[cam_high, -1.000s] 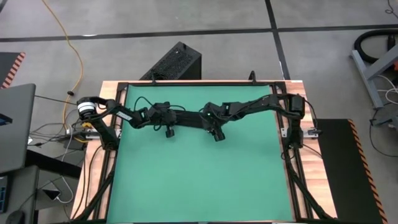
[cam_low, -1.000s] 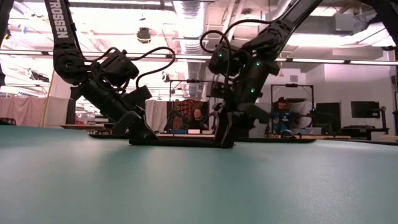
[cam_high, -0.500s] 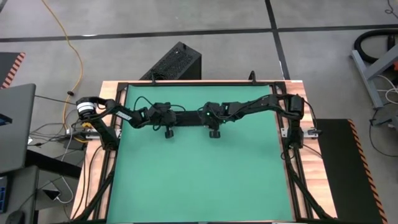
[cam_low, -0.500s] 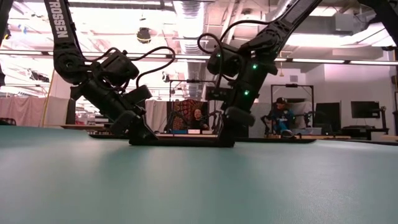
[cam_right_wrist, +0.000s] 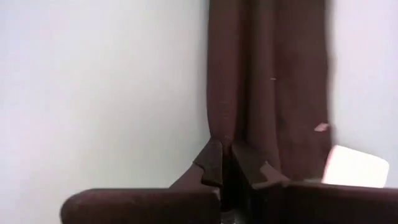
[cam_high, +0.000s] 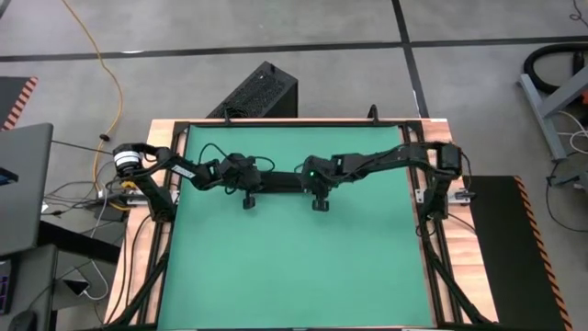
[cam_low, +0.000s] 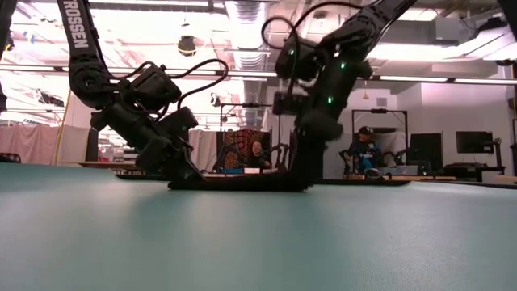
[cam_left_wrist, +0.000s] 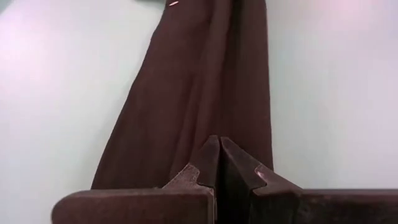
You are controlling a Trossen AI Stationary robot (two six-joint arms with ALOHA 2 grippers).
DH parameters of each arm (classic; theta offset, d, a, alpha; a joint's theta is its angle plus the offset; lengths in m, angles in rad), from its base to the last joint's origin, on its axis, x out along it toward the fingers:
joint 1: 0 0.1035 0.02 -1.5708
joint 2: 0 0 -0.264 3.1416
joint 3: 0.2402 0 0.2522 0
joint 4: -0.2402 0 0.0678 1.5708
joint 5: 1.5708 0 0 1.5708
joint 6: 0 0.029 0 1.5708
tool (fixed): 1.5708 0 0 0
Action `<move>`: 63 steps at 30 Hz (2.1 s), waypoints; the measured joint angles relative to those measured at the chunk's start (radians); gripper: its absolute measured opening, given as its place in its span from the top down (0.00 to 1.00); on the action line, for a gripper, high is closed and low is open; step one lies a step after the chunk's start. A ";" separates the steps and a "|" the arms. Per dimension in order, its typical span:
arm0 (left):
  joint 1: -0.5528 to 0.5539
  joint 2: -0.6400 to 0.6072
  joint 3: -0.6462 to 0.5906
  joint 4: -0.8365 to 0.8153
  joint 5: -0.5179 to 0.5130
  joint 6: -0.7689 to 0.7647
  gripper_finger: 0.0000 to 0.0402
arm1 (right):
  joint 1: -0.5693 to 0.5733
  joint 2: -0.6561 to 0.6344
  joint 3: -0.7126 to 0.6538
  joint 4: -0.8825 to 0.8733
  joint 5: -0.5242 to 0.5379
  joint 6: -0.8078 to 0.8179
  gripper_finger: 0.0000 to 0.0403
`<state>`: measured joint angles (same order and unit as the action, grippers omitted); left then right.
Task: Roll towel
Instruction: Roll the black towel
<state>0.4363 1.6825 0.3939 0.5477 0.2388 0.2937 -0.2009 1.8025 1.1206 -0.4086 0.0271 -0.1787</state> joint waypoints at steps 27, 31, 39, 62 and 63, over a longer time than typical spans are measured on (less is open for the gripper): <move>-0.042 -0.001 0.091 -0.242 0.225 -0.105 1.00 | -0.250 0.048 0.089 -0.019 -0.380 0.411 0.95; -0.042 0.000 0.096 -0.249 0.235 -0.119 1.00 | -0.251 0.125 0.090 0.010 -0.377 0.414 0.95; -0.043 -0.001 0.097 -0.280 0.264 -0.131 1.00 | -0.242 0.143 0.126 -0.013 -0.415 0.418 0.95; -0.043 0.000 0.097 -0.317 0.360 -0.202 1.00 | -0.267 0.197 0.201 0.049 -0.426 0.399 0.95; -0.044 0.000 0.097 -0.317 0.362 -0.205 1.00 | -0.266 0.197 0.201 0.047 -0.426 0.400 0.95</move>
<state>0.3927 1.6825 0.4911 0.2305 0.6010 0.0888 -0.4669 1.9996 1.3220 -0.3618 -0.3988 0.2213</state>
